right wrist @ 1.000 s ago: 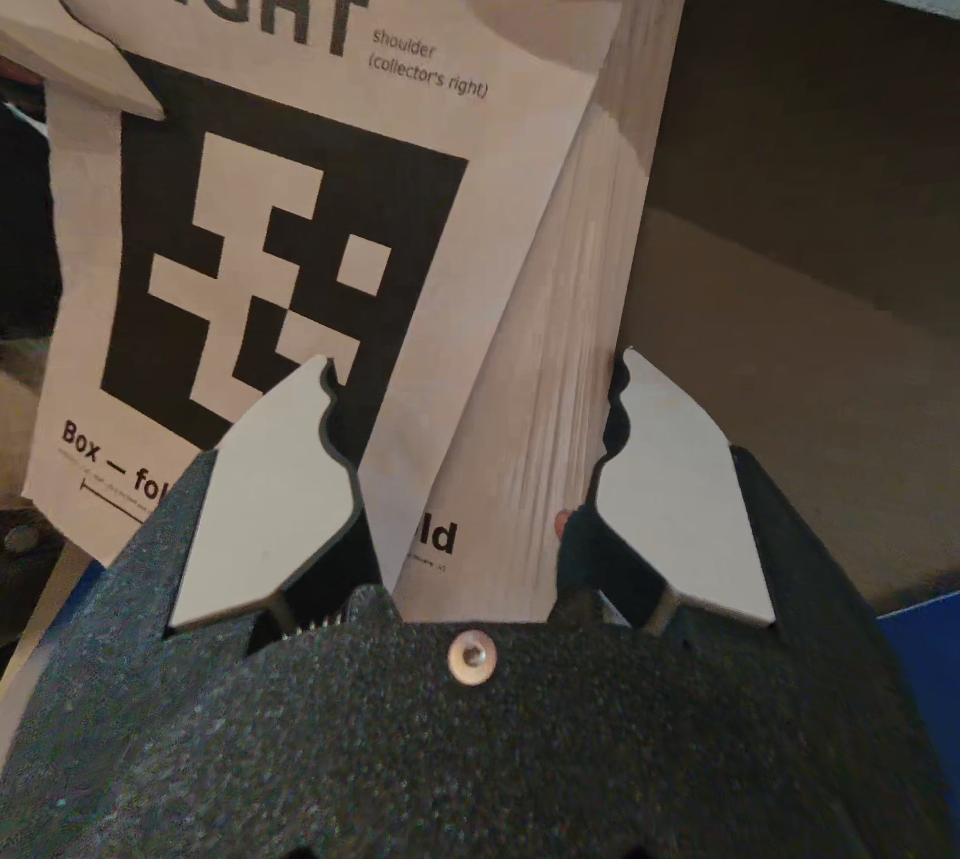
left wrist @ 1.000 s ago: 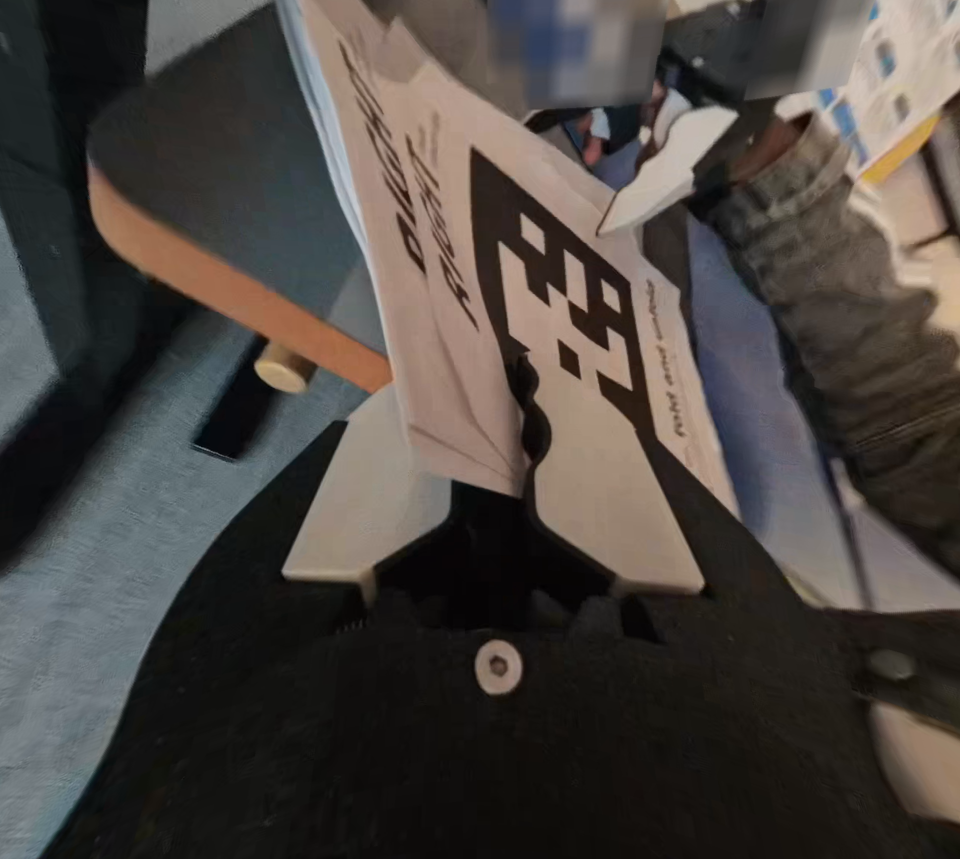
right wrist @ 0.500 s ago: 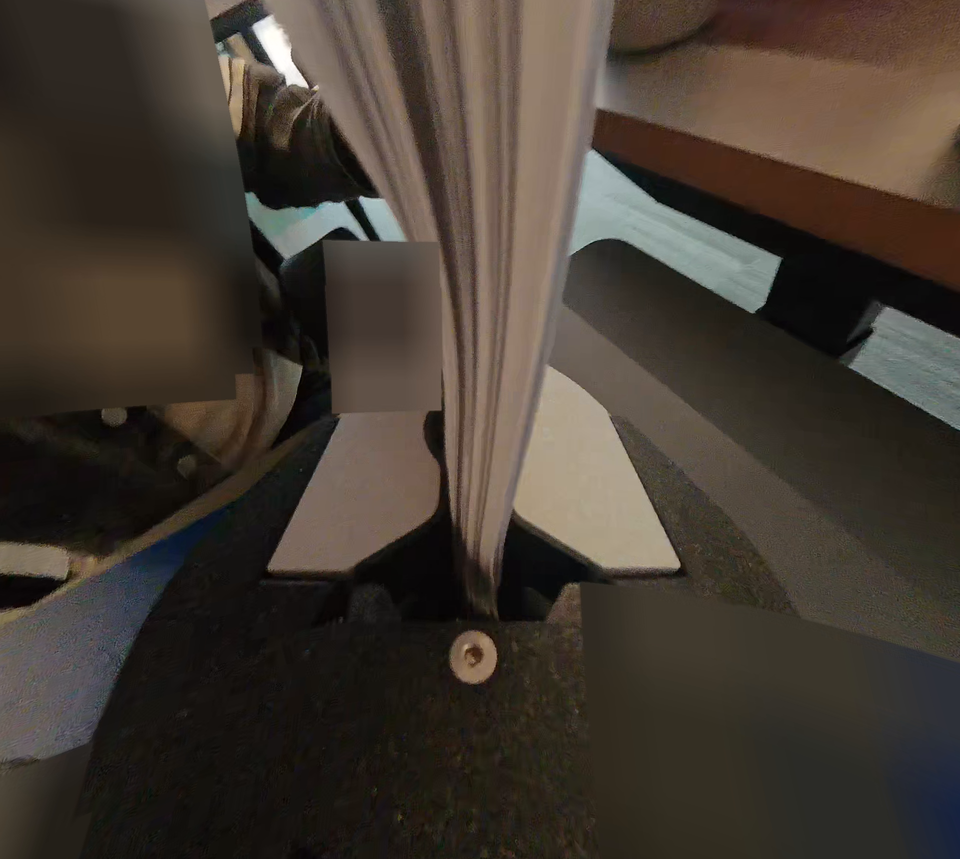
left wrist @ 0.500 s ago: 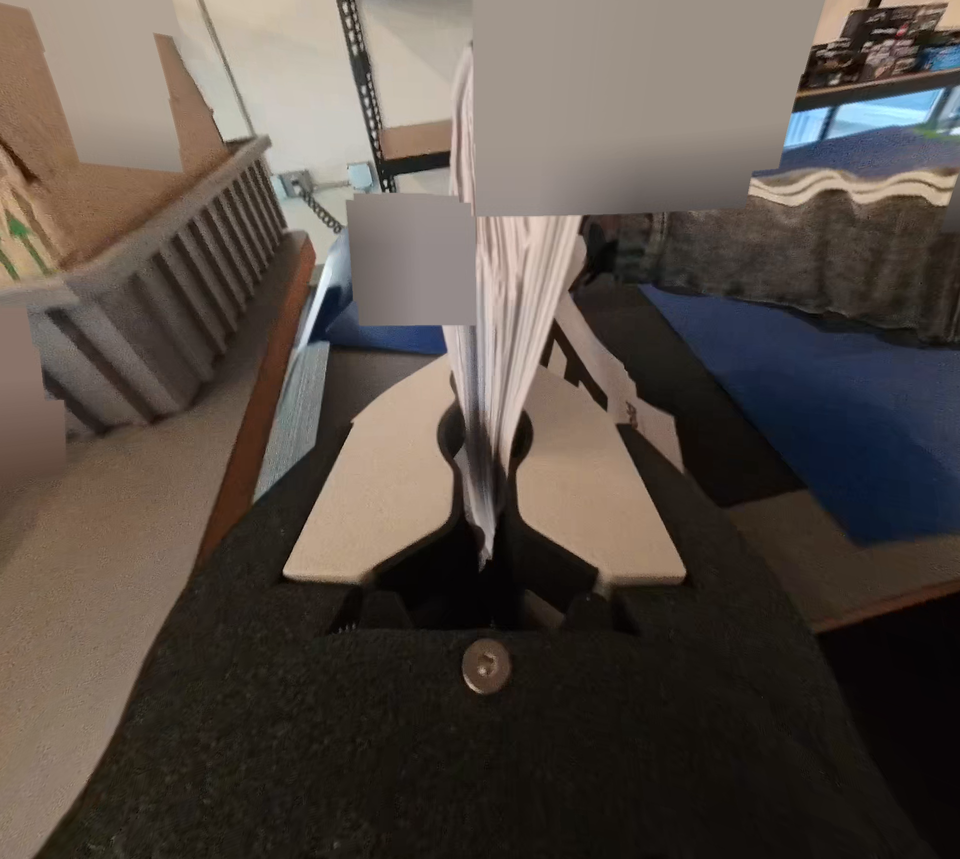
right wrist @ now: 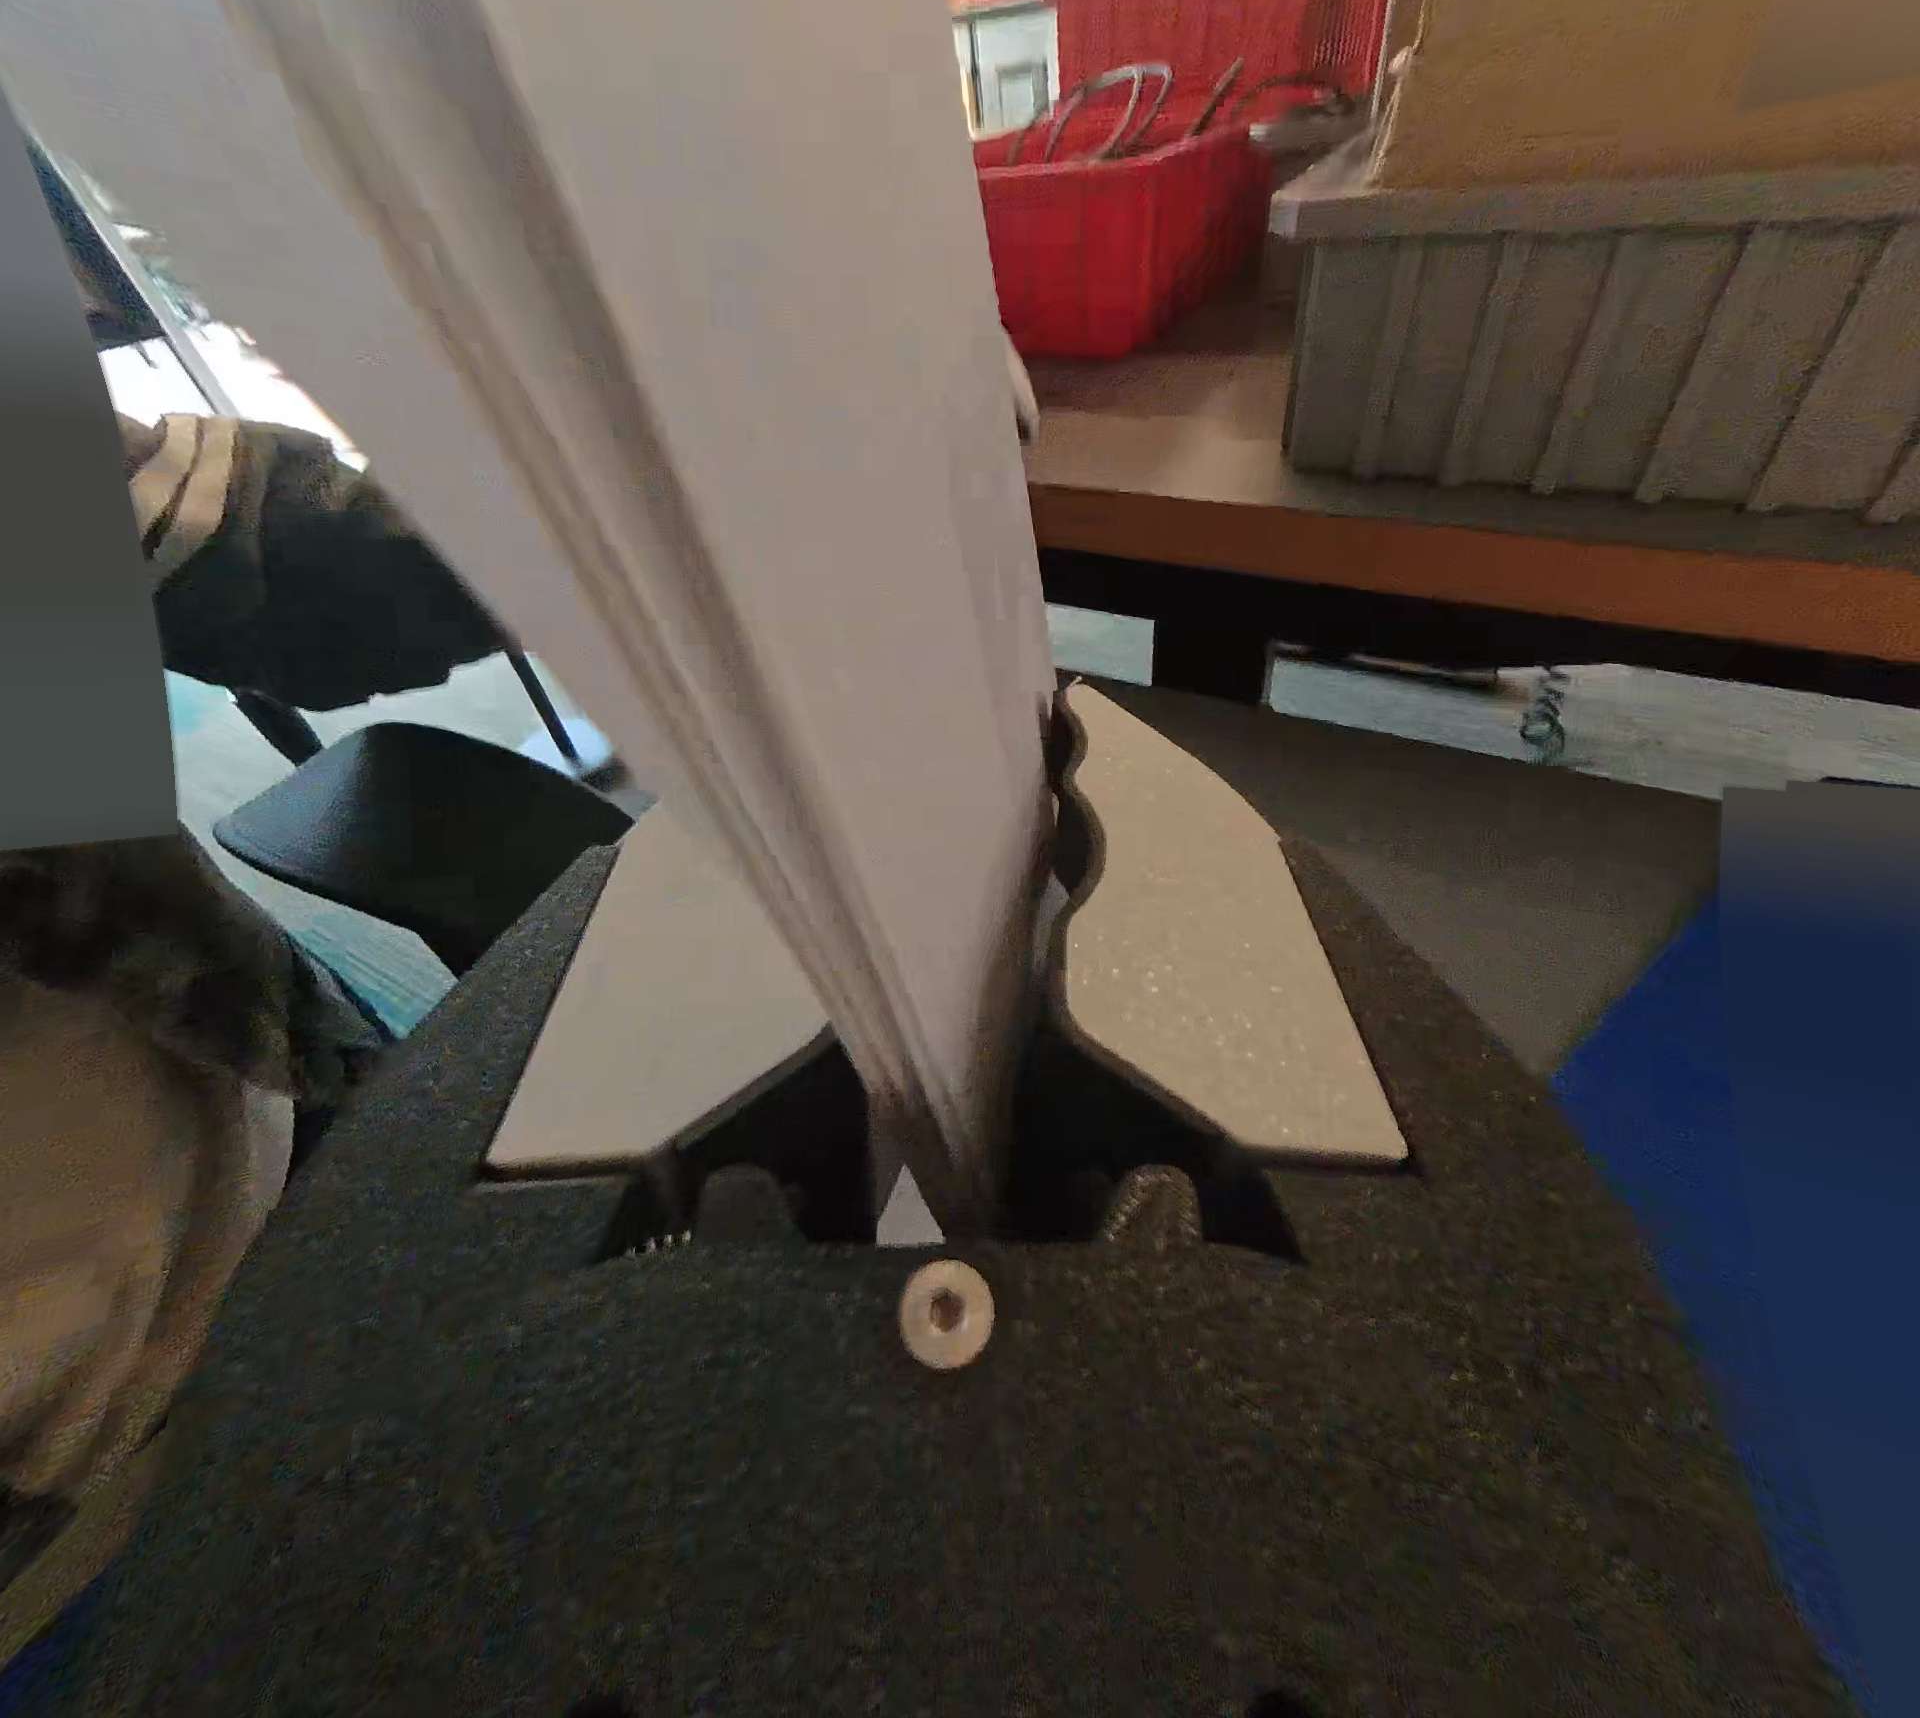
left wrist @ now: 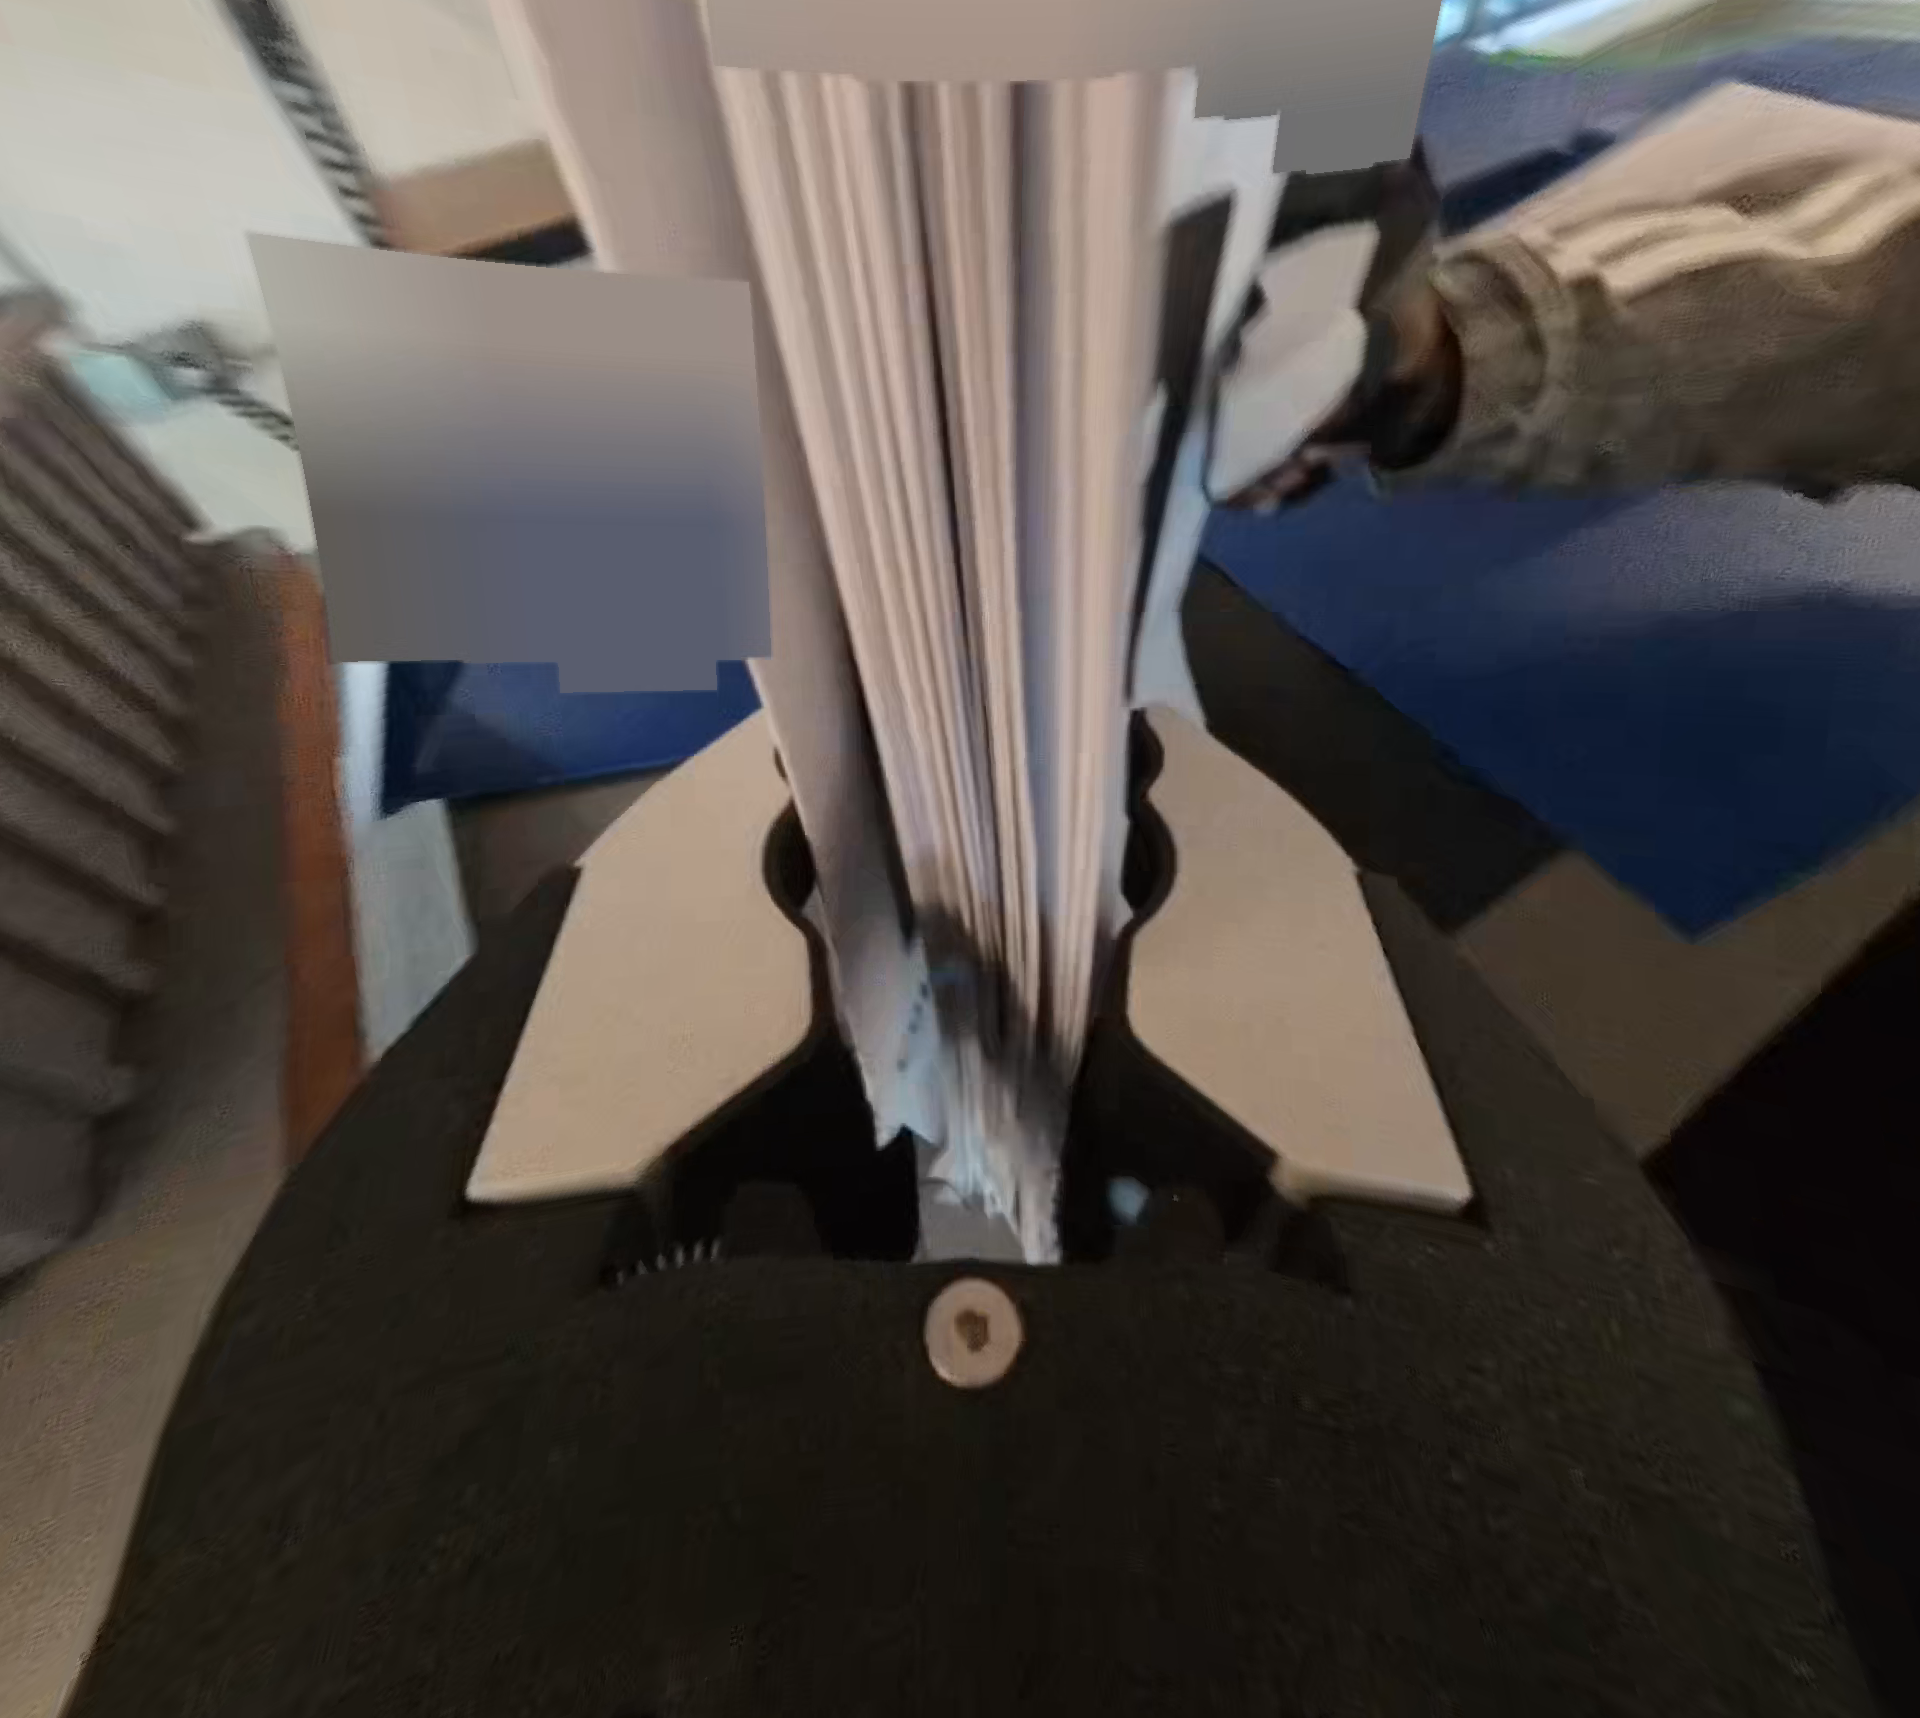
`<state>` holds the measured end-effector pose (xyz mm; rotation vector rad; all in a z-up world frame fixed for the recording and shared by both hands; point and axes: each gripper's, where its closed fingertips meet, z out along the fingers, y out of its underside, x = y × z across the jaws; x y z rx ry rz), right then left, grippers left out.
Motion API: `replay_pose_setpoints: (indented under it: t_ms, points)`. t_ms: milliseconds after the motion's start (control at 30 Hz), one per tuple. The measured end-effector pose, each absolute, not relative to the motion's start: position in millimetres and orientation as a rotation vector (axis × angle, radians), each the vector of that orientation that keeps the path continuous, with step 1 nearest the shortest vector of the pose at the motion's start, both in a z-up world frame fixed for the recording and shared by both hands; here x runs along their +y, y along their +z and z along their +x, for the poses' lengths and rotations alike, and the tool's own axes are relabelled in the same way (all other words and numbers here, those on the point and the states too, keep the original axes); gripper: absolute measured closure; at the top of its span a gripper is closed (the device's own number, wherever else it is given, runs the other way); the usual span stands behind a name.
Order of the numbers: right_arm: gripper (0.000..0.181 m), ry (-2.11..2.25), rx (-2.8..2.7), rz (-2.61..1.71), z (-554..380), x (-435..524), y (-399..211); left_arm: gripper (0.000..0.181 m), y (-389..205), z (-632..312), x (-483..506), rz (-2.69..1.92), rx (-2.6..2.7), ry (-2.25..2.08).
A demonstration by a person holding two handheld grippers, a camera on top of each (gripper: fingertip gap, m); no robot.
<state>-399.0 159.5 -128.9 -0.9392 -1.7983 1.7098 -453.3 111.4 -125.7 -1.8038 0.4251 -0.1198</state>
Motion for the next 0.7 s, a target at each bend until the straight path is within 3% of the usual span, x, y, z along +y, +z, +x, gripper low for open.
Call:
replay_pose_setpoints:
  t_ms: [67,167,267,367,400,500,600,667,700]
  points:
    - [0.150,1.699,-1.770,-0.870,-402,160,-127,0.113,-149,-444,115,-1.784,0.501,-0.284]
    - [0.144,1.515,-1.883,-0.801,-407,163,-140,0.116,-137,-447,123,-1.655,0.524,-0.290]
    - [0.119,1.503,-1.953,-0.746,-405,163,-150,0.091,-119,-447,118,-1.469,0.561,-0.348]
    - [0.123,1.616,-1.903,-0.701,-411,158,-147,0.077,-138,-440,128,-1.500,0.579,-0.436]
    - [0.124,1.588,-1.907,-0.708,-413,158,-147,0.088,-136,-440,129,-1.490,0.578,-0.430]
    - [0.139,1.560,-1.874,-0.644,-408,167,-139,0.089,-118,-454,116,-1.417,0.588,-0.341]
    - [0.130,1.680,-1.859,-0.635,-408,165,-128,0.089,-115,-458,119,-1.441,0.583,-0.375]
    - [0.129,1.650,-1.925,-0.648,-417,156,-131,0.099,-127,-431,129,-1.457,0.653,-0.430]
    - [0.120,1.609,-1.918,-0.664,-422,156,-132,0.088,-131,-429,138,-1.488,0.653,-0.364]
